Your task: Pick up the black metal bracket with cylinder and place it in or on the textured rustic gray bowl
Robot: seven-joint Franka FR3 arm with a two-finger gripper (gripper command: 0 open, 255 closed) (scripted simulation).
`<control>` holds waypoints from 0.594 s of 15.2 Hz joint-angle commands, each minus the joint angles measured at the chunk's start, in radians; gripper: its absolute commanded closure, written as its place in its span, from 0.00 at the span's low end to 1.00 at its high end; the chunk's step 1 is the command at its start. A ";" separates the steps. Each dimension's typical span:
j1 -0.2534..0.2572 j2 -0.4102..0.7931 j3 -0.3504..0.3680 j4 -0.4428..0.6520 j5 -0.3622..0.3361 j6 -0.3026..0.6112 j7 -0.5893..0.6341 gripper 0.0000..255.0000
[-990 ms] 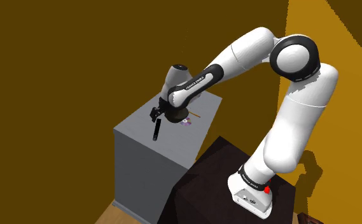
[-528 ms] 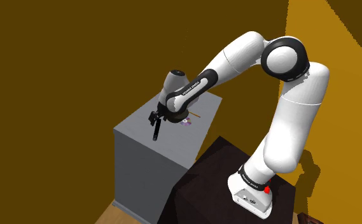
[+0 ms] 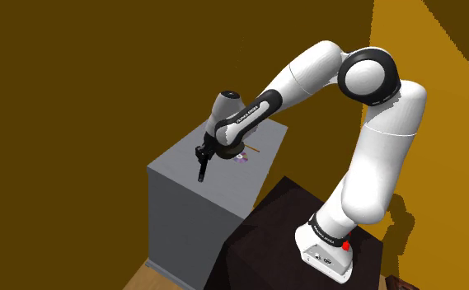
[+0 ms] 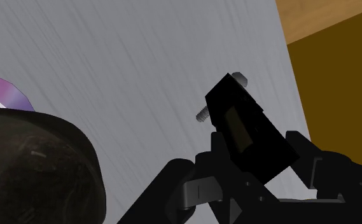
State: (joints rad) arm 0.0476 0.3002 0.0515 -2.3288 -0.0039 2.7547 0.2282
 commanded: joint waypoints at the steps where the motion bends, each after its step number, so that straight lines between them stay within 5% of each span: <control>1: 0.000 0.000 0.000 0.000 0.000 0.000 0.000 1.00; 9: -0.001 -0.025 0.002 -0.001 0.002 -0.024 -0.001 1.00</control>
State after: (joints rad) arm 0.0468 0.2870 0.0524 -2.3283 -0.0026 2.7406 0.2272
